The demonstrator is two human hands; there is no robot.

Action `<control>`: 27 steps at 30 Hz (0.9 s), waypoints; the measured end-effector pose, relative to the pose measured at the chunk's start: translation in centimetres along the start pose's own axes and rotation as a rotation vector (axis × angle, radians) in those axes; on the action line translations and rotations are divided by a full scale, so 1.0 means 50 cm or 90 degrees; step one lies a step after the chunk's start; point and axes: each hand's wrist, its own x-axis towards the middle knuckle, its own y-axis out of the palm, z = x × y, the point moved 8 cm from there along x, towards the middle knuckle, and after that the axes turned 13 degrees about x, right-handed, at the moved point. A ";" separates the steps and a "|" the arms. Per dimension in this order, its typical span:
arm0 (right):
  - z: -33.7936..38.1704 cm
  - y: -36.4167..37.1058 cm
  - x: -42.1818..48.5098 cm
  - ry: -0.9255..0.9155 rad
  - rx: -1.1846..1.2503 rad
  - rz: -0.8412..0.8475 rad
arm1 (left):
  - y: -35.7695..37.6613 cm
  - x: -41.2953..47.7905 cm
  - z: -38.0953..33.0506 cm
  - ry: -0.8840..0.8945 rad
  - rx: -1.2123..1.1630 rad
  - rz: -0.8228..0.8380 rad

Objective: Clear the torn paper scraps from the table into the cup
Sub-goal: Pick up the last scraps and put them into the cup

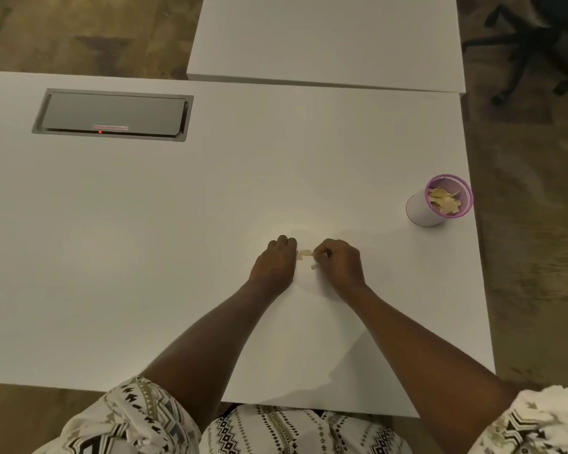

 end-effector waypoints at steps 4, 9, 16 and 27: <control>-0.055 -0.046 -0.012 0.103 0.097 -0.051 | 0.005 0.014 -0.007 0.008 0.022 0.030; -0.079 -0.070 -0.029 0.152 0.181 -0.078 | 0.010 0.024 -0.013 0.019 0.094 0.047; -0.085 -0.099 -0.043 0.161 0.217 -0.089 | 0.007 0.021 -0.002 -0.030 -0.008 0.061; -0.069 -0.150 -0.047 0.128 0.277 -0.090 | 0.011 0.006 -0.055 -0.044 0.050 0.021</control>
